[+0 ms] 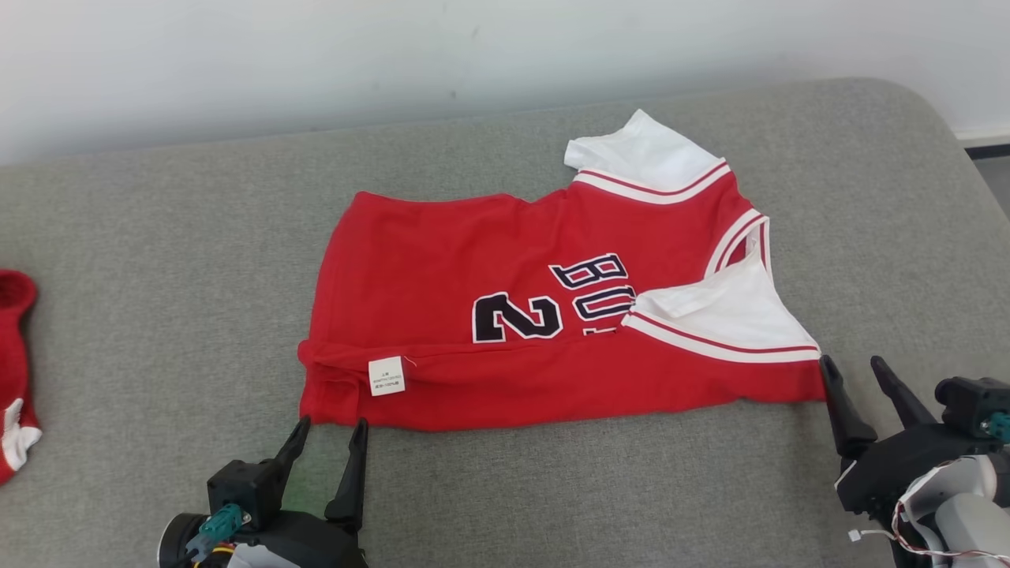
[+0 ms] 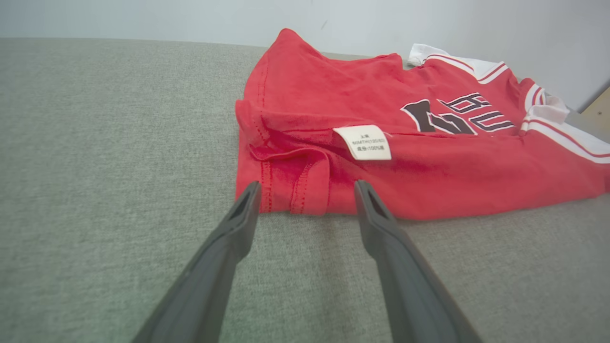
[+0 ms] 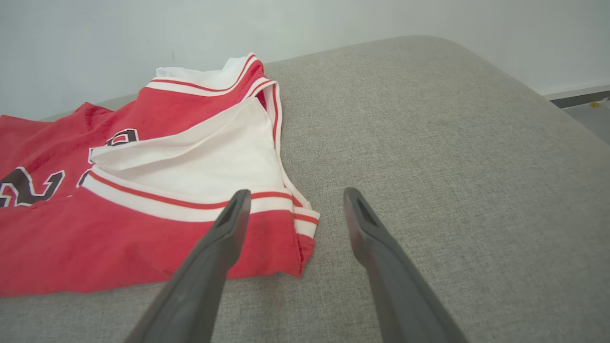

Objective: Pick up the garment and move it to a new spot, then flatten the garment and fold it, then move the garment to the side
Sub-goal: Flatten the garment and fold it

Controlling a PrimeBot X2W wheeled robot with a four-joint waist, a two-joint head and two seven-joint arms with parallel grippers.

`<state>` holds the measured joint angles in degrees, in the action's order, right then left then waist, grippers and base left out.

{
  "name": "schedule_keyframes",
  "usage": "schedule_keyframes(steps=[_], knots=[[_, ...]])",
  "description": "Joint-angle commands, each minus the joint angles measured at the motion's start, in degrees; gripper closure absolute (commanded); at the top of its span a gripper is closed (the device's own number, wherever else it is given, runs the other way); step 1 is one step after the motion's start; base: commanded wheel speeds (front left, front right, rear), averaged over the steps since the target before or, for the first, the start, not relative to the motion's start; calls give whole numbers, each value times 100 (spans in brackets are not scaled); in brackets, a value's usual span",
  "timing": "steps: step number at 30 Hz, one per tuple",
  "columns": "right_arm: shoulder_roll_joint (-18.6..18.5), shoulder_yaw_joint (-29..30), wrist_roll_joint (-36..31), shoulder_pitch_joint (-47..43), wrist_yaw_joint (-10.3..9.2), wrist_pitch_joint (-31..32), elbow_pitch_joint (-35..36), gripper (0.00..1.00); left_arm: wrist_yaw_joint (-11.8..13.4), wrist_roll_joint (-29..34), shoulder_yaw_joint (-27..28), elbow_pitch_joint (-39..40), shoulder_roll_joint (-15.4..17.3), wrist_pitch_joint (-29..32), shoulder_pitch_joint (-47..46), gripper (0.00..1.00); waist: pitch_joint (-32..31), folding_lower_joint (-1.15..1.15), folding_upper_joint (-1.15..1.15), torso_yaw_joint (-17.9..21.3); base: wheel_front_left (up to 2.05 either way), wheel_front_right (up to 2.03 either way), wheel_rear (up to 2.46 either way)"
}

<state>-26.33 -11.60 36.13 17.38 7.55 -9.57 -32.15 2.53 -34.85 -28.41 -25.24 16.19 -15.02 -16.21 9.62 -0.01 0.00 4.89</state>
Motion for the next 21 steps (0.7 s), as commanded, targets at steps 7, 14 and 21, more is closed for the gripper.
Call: schedule_keyframes(steps=[7,14,21], knots=[[209,-41,-161,176,-14,31,-274,0,196,306,-23,-269,49,-16,-202,0,150,1,0,104,0,0,0],[327,-141,-205,384,-14,0,-610,0,408,619,-62,-602,107,-18,-490,0,256,1,0,77,0,0,0],[408,-258,-211,579,-14,-63,-936,0,409,607,20,-782,141,-19,-509,0,337,1,0,105,0,0,0]])
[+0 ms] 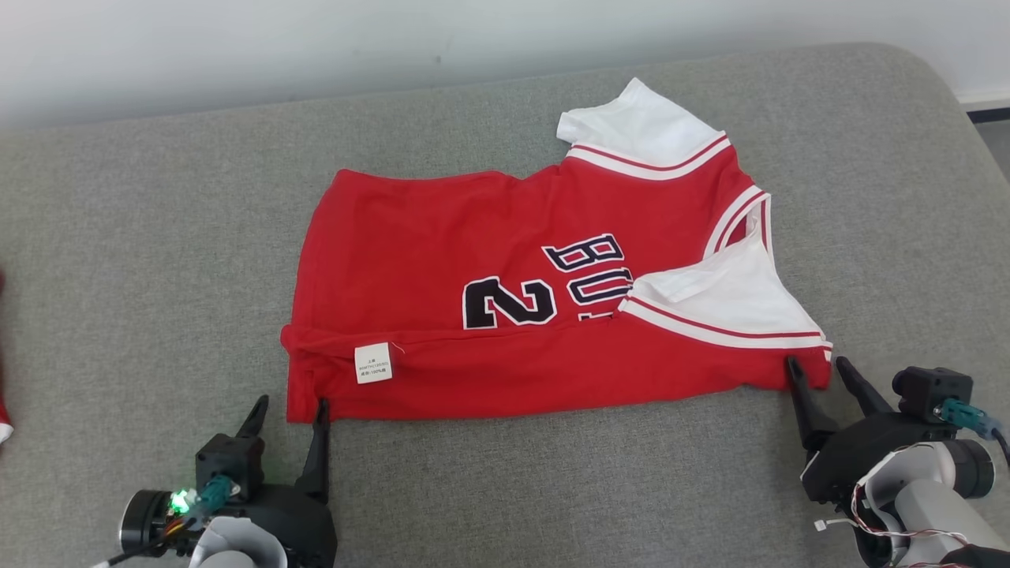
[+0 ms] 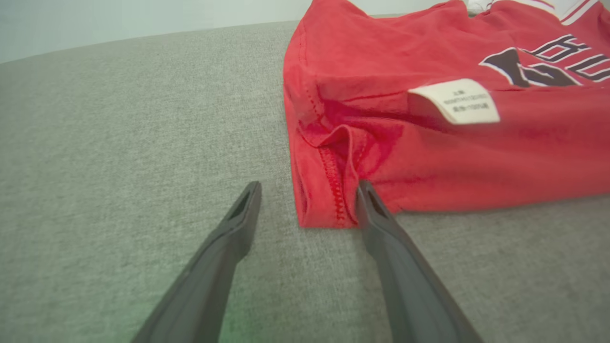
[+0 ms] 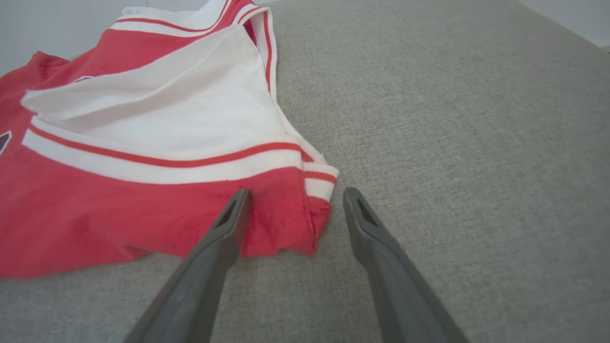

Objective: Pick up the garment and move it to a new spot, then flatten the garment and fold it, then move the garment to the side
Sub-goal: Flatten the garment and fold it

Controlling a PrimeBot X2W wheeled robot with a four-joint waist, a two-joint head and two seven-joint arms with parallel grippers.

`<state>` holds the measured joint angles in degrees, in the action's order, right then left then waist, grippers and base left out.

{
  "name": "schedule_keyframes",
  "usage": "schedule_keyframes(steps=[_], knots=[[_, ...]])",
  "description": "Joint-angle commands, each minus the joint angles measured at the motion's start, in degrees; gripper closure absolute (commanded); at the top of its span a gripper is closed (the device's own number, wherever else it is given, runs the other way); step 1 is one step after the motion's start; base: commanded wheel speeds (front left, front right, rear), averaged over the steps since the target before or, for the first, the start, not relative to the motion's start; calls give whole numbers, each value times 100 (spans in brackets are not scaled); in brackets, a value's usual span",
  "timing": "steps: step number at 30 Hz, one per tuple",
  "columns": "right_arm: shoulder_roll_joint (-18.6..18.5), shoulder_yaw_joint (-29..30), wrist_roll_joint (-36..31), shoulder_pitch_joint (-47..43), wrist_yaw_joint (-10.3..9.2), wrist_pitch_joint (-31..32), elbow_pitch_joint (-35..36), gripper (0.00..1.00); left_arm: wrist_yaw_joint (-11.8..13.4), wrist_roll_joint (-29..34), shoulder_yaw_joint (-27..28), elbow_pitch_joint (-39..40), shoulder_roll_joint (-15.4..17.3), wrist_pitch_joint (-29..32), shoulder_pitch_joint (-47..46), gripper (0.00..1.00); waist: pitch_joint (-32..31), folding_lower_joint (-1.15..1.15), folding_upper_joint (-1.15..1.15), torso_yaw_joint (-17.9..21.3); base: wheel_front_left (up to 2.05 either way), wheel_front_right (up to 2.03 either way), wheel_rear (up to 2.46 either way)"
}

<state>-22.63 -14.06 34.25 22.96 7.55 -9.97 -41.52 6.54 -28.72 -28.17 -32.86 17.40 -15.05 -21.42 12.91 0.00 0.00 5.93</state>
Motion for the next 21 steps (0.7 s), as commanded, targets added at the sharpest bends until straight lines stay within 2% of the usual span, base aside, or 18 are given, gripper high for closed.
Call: schedule_keyframes(steps=[1,2,3,4,5,6,11,21], knots=[[56,-34,-21,50,-14,-30,-39,0,-48,-77,18,-47,1,-17,35,0,19,0,0,2,0,0,0],[70,-60,-3,66,-14,-15,-87,0,-115,-188,40,-76,-48,-4,74,0,27,0,0,-1,0,0,0],[76,-79,22,82,-14,-16,-120,20,-177,-208,56,-90,-72,-4,83,0,35,0,0,-5,0,0,0],[77,-96,38,100,-14,-33,-153,60,-232,-235,42,-114,-77,4,82,33,42,0,0,-9,0,0,0],[86,-117,55,114,-14,-49,-184,100,-287,-277,14,-150,-107,44,89,96,45,0,0,-13,0,0,0],[99,-140,75,127,-14,-58,-211,100,-335,-294,-8,-174,-134,46,82,100,47,0,0,-18,0,0,0],[87,-236,183,185,-14,-186,-279,100,-390,-339,9,-223,-191,21,84,100,-49,0,0,-35,0,0,0],[-201,-132,596,-838,-15,-348,200,100,-297,-471,224,453,-74,-12,1180,100,-716,0,0,-184,0,0,0]])
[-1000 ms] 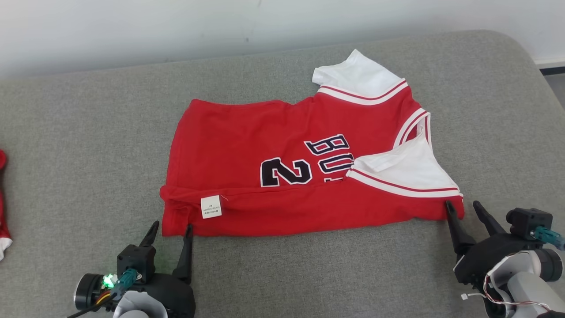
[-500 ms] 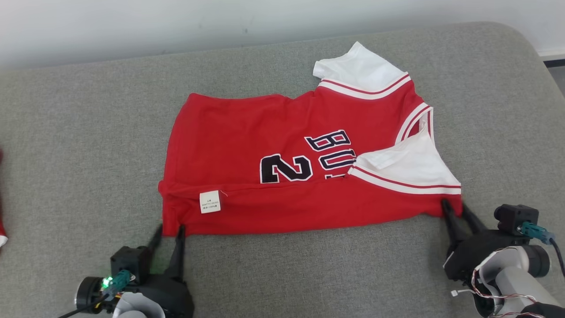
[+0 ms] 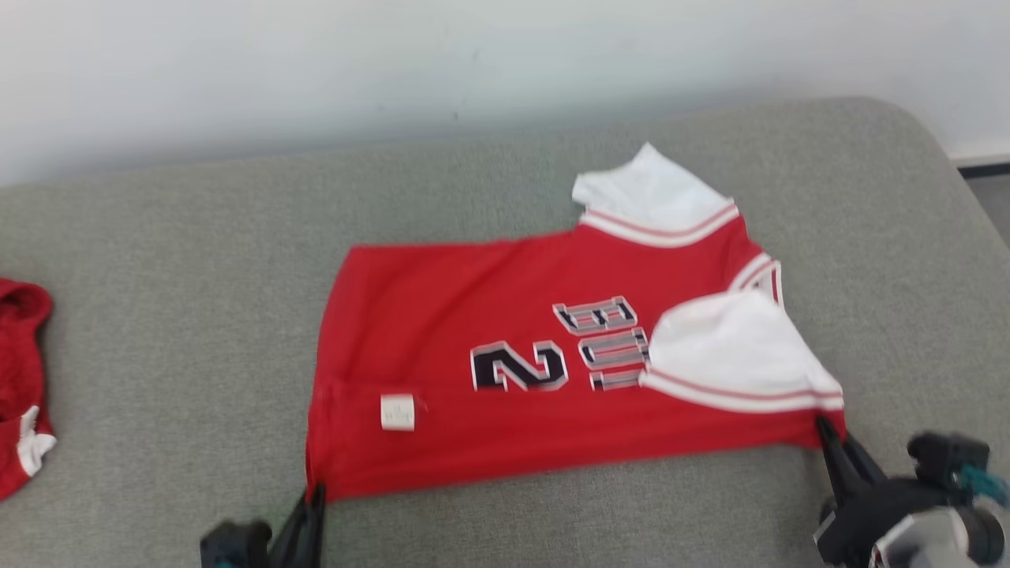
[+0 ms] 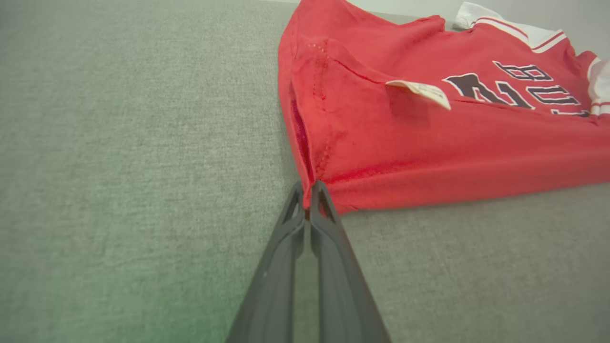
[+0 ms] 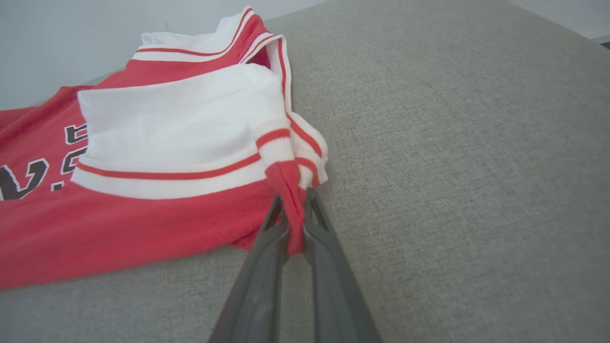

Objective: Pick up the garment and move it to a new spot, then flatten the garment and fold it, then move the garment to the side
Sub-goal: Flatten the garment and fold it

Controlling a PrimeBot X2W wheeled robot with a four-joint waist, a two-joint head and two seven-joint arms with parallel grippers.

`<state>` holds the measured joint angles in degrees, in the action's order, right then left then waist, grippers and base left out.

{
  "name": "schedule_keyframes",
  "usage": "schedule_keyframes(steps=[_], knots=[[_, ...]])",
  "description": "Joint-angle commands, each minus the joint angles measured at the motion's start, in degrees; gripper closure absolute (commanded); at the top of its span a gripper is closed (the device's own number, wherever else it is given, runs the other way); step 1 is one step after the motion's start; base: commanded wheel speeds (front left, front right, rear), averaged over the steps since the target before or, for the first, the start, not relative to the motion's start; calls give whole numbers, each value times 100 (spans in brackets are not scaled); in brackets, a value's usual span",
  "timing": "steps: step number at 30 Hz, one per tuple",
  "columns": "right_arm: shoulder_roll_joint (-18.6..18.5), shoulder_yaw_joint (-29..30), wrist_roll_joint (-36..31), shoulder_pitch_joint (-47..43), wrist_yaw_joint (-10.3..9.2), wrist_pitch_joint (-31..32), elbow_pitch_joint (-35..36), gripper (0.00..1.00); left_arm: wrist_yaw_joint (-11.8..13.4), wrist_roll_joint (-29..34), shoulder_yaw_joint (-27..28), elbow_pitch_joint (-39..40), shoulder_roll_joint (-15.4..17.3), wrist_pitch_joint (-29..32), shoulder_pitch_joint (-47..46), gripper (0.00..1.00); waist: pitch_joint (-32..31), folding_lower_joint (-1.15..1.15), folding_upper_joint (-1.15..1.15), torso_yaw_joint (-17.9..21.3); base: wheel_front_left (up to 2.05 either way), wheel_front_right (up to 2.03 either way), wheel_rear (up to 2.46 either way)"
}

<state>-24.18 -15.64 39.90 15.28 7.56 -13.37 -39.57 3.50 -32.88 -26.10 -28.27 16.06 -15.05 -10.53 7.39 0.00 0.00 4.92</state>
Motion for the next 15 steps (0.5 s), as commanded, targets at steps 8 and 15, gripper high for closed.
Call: schedule_keyframes(steps=[8,15], knots=[[-82,452,62,-1108,-16,201,726,100,301,-158,65,714,92,23,962,100,-387,0,0,-214,0,0,0],[133,1070,-284,-1797,-16,550,1418,51,374,-211,86,946,54,44,1237,0,-529,0,0,-249,0,0,0]])
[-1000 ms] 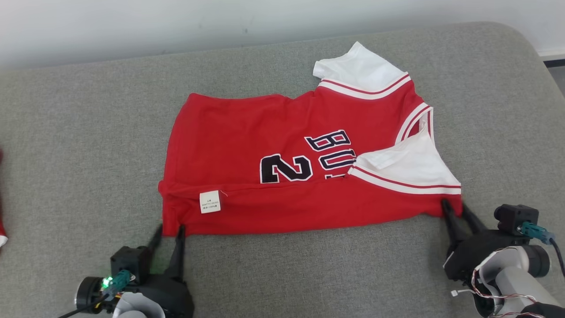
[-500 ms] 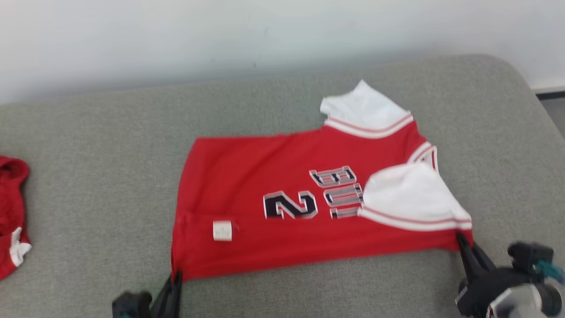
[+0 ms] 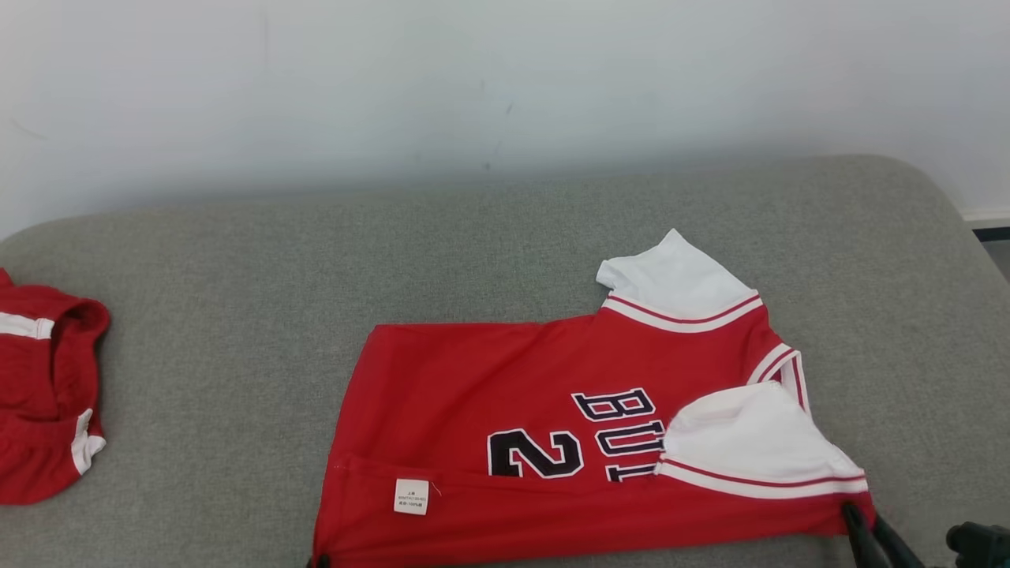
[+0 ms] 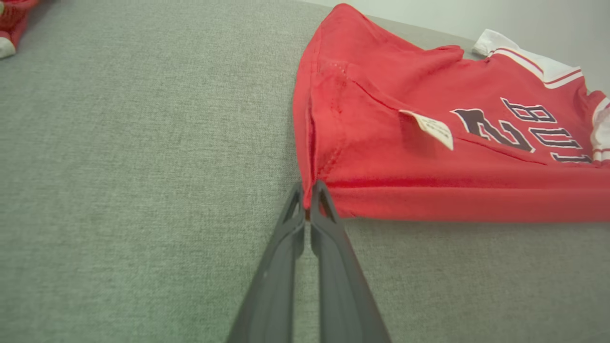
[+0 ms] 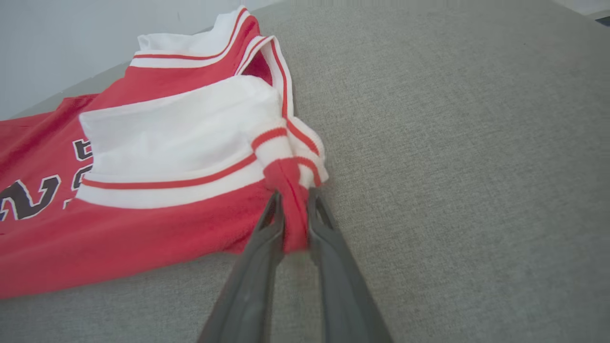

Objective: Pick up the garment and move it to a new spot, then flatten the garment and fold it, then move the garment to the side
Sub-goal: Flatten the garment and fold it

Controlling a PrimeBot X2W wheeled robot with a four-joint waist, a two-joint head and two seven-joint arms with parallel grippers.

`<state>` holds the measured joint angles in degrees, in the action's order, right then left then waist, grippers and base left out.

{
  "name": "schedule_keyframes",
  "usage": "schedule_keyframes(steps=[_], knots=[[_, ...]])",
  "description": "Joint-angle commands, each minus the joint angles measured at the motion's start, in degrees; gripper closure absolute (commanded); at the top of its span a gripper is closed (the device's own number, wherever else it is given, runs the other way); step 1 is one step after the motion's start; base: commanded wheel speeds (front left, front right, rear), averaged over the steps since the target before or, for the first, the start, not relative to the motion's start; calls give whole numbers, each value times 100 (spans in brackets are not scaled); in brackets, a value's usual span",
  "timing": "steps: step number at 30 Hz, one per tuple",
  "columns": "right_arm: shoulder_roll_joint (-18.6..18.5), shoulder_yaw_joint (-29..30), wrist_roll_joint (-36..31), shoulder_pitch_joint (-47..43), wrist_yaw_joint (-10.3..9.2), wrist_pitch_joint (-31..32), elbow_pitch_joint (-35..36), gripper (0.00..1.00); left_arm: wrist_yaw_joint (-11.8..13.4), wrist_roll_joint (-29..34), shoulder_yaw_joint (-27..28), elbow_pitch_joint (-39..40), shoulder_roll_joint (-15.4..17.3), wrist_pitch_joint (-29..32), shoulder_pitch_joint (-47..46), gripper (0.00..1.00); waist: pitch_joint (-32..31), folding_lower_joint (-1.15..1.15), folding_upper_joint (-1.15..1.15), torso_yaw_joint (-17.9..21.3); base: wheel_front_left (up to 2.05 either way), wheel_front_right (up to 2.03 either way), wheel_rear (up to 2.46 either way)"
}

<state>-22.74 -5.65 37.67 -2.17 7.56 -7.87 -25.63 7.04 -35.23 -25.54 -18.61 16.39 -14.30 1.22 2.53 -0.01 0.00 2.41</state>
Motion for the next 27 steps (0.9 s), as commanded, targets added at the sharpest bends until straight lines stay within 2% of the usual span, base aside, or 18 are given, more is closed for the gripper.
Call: schedule_keyframes(steps=[1,6,11,16,22,27], knots=[[43,148,-104,-82,-16,38,107,0,18,39,43,-21,-5,-44,66,0,-64,1,0,8,0,0,0],[253,569,-529,-191,-15,37,636,0,55,144,318,181,-101,-90,117,0,-208,1,0,2,0,0,0],[488,891,-1033,-240,-15,-27,1265,0,192,639,918,816,-174,-89,186,0,-285,1,0,-42,0,0,0],[786,1049,-1469,-150,-15,-138,1815,0,224,1117,1440,1324,-159,-90,274,0,-328,1,0,-55,0,0,0],[984,1033,-1745,-22,-15,-402,1945,0,126,1632,1866,1617,-105,-91,385,0,-328,1,0,-41,0,0,0],[1109,915,-1887,-88,-15,-567,1844,0,-88,1833,1999,1591,-87,-91,513,0,-328,1,0,-49,0,0,0]])
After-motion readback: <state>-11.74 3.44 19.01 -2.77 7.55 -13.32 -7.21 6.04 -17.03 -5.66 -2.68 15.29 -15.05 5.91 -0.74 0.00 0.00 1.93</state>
